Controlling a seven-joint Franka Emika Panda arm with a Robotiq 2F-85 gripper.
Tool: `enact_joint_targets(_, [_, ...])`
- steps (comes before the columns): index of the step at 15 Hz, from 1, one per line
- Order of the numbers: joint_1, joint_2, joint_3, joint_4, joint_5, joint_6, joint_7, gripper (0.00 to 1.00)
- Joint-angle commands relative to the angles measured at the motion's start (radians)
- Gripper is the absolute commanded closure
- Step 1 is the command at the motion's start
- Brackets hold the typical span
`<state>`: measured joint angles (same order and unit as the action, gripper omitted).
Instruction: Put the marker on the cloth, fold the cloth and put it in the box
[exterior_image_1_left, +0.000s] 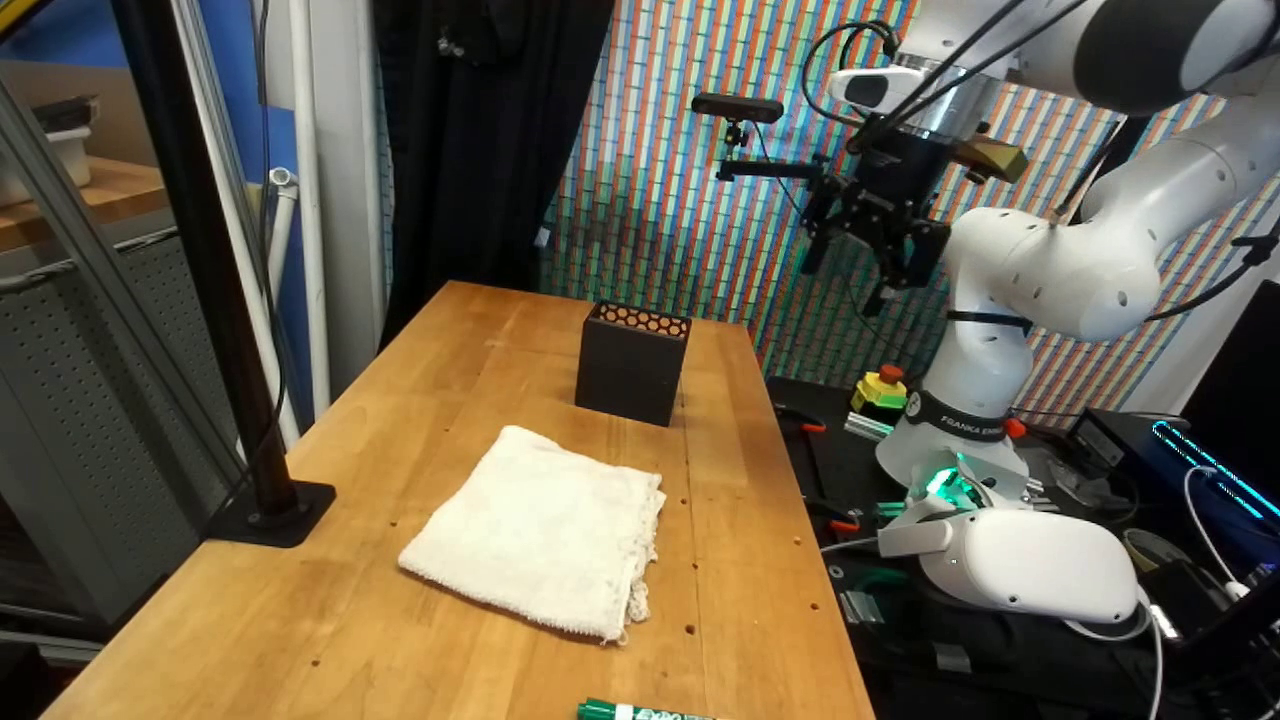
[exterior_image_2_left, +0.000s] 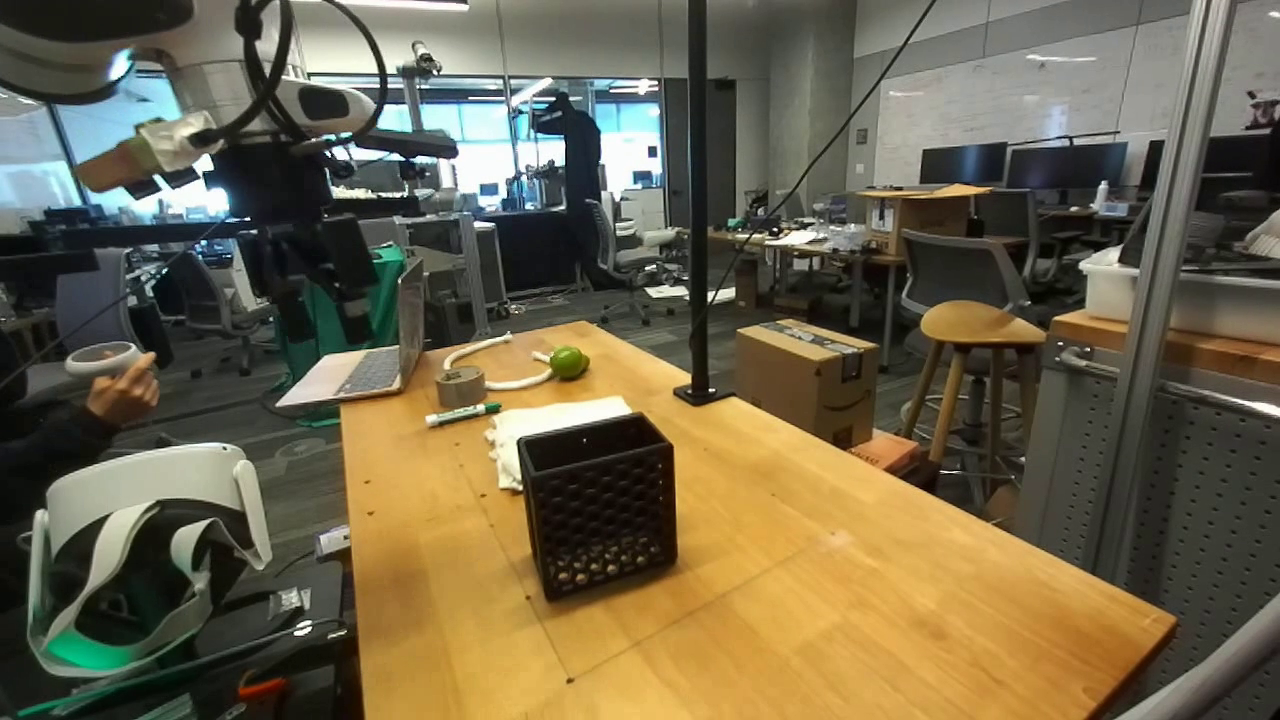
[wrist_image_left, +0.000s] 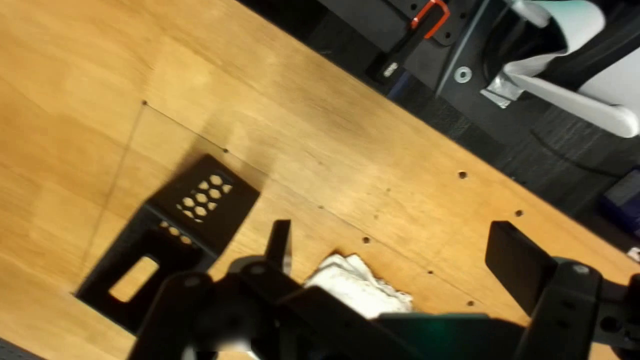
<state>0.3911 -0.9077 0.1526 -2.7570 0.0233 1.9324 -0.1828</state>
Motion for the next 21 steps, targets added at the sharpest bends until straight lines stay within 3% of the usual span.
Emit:
enact_joint_targets(1, [0.133,0.023,0.061,0.002,0.119,0.068,-0.037,0.00])
enact_joint_targets(5, [0.289,0.146,0.136,-0.002,0.262,0.241,-0.071,0.00])
enact_joint_targets(10, [0.466,0.375,0.126,-0.015,0.352,0.536,-0.194,0.00])
enact_joint_targets(12, [0.490,0.470,0.114,0.006,0.330,0.637,-0.207,0.00])
enact_joint_targets(13, [0.486,0.381,0.115,-0.018,0.298,0.553,-0.142,0.00])
enact_joint_targets(16, [0.496,0.469,0.108,-0.004,0.303,0.618,-0.168,0.00])
enact_joint_targets(21, [0.496,0.479,0.105,0.002,0.304,0.622,-0.178,0.00])
